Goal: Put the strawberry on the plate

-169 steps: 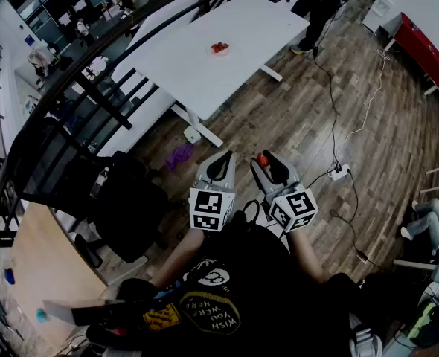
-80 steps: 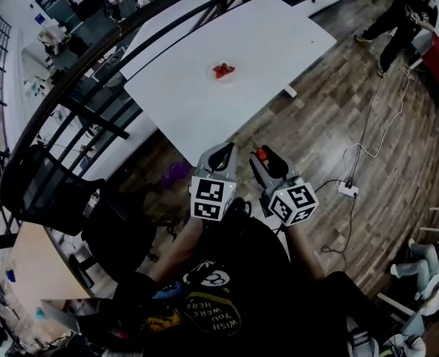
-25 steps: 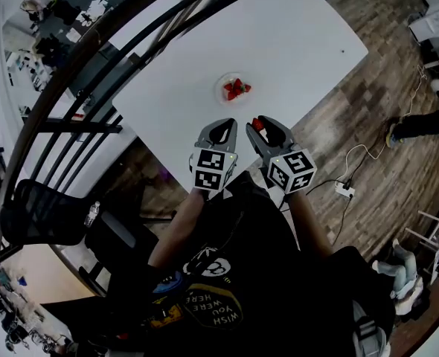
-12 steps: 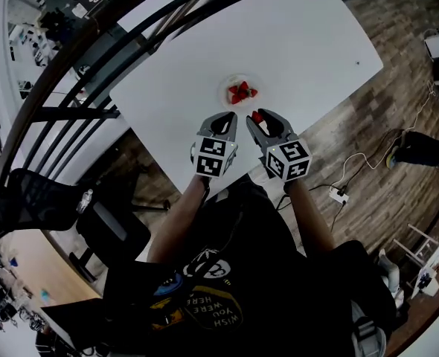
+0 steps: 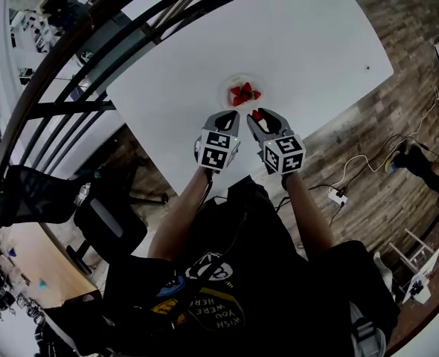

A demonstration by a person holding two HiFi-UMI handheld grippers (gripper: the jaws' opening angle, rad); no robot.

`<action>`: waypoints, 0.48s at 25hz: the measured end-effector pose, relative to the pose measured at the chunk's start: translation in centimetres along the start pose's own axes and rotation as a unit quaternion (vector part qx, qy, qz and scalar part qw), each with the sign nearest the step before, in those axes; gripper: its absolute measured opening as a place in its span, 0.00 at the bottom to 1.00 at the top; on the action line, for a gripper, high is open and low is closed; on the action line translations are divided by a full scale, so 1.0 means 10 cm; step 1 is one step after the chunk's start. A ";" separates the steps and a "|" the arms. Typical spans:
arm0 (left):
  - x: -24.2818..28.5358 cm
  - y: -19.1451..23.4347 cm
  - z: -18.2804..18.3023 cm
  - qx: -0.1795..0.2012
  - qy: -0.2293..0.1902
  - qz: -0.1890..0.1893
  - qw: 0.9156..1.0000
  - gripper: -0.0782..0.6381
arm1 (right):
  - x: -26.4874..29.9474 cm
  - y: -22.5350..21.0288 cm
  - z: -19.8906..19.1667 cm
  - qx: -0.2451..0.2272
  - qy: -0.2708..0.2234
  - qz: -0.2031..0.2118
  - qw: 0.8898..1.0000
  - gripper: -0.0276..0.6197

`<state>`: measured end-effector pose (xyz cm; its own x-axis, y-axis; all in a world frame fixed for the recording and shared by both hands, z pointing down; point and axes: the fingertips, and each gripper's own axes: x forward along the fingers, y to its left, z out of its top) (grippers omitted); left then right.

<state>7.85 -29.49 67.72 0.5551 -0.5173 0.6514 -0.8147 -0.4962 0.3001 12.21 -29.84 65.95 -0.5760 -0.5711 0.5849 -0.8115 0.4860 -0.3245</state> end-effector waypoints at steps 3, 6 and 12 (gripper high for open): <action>0.09 0.07 -0.08 -0.013 0.008 0.009 1.000 0.12 | 0.13 -0.06 -0.08 0.003 0.009 0.007 1.000 0.29; 0.21 0.14 -0.17 -0.028 0.014 0.012 0.999 0.12 | 0.28 -0.14 -0.15 0.009 0.018 0.011 1.000 0.29; 0.31 0.25 -0.29 -0.052 0.028 0.020 0.998 0.12 | 0.58 -0.31 -0.40 -0.019 0.048 -0.019 0.998 0.29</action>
<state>7.03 -30.36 72.52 0.5140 -0.4936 0.7016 -0.8505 -0.3996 0.3420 11.80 -32.04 73.34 -0.5311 -0.5239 0.6659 -0.8272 0.4907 -0.2737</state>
